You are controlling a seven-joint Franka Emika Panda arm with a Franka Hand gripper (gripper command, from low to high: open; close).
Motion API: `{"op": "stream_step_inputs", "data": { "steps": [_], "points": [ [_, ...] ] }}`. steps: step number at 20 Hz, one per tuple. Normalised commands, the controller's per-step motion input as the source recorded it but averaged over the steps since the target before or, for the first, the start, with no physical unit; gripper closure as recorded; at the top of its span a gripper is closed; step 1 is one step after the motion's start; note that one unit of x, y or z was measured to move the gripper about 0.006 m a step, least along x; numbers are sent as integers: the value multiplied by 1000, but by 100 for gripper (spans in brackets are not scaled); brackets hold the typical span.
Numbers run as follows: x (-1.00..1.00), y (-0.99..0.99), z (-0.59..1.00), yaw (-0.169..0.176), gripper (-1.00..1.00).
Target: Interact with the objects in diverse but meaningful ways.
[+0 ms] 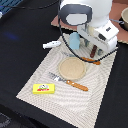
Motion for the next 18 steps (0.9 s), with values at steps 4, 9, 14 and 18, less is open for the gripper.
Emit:
{"op": "stream_step_inputs", "data": {
  "steps": [4,9,14,18],
  "points": [
    [261,19,191,99,100],
    [99,-2,250,114,100],
    [-119,-123,670,112,100],
    [-279,-447,886,98,100]
  ]
}}
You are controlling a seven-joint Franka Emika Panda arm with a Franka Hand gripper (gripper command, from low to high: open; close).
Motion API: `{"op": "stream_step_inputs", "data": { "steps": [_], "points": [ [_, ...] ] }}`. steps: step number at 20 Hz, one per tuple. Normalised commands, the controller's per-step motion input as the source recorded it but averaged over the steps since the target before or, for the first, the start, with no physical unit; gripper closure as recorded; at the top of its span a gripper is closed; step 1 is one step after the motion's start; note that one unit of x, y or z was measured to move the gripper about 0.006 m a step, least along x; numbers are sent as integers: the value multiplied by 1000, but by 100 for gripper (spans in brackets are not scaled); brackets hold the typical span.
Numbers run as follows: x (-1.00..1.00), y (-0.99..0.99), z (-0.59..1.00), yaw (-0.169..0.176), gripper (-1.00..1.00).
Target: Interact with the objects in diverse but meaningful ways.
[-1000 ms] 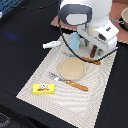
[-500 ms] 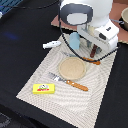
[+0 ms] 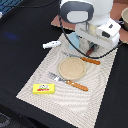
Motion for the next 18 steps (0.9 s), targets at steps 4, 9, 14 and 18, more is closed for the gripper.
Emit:
{"op": "stream_step_inputs", "data": {
  "steps": [4,9,14,18],
  "points": [
    [-267,-718,771,73,100],
    [-78,-880,411,15,100],
    [0,-721,29,0,100],
    [-12,-513,-119,0,100]
  ]
}}
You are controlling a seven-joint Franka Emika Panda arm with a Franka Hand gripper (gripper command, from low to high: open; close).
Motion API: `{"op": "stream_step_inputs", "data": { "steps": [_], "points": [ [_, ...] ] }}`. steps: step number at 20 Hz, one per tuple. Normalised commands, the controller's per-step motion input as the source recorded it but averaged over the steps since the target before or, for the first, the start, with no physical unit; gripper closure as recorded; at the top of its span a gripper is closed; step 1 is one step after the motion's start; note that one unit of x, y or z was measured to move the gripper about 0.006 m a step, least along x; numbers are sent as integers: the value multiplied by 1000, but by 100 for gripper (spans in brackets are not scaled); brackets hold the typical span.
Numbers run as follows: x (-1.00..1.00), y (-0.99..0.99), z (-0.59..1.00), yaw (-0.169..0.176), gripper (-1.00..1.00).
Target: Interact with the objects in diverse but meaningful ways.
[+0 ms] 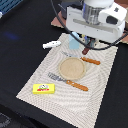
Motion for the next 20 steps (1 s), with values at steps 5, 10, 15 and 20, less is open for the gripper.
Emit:
{"op": "stream_step_inputs", "data": {
  "steps": [5,10,15,20],
  "points": [
    [-141,-190,-290,3,100],
    [-176,-166,-321,0,100],
    [-229,-230,-330,0,100],
    [-238,-331,-197,0,100]
  ]
}}
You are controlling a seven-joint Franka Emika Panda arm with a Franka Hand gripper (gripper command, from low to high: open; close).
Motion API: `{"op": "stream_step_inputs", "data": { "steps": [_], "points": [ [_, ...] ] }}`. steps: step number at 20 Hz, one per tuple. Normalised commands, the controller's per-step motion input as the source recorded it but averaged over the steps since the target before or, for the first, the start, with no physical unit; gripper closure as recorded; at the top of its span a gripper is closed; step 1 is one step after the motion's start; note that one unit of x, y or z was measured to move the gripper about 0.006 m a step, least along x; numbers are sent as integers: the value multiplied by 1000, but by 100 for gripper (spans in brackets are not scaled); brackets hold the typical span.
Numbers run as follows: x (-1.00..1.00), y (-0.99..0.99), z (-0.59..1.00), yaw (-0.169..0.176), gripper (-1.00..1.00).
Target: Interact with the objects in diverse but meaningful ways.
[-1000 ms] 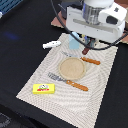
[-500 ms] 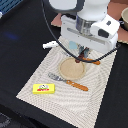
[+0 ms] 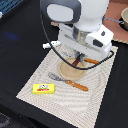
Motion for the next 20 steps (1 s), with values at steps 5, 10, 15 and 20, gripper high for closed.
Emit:
{"op": "stream_step_inputs", "data": {
  "steps": [5,10,15,20],
  "points": [
    [-153,-203,-263,0,100],
    [-94,-70,-289,0,-100],
    [-94,-47,-215,0,-100],
    [-201,-13,789,45,-100]
  ]
}}
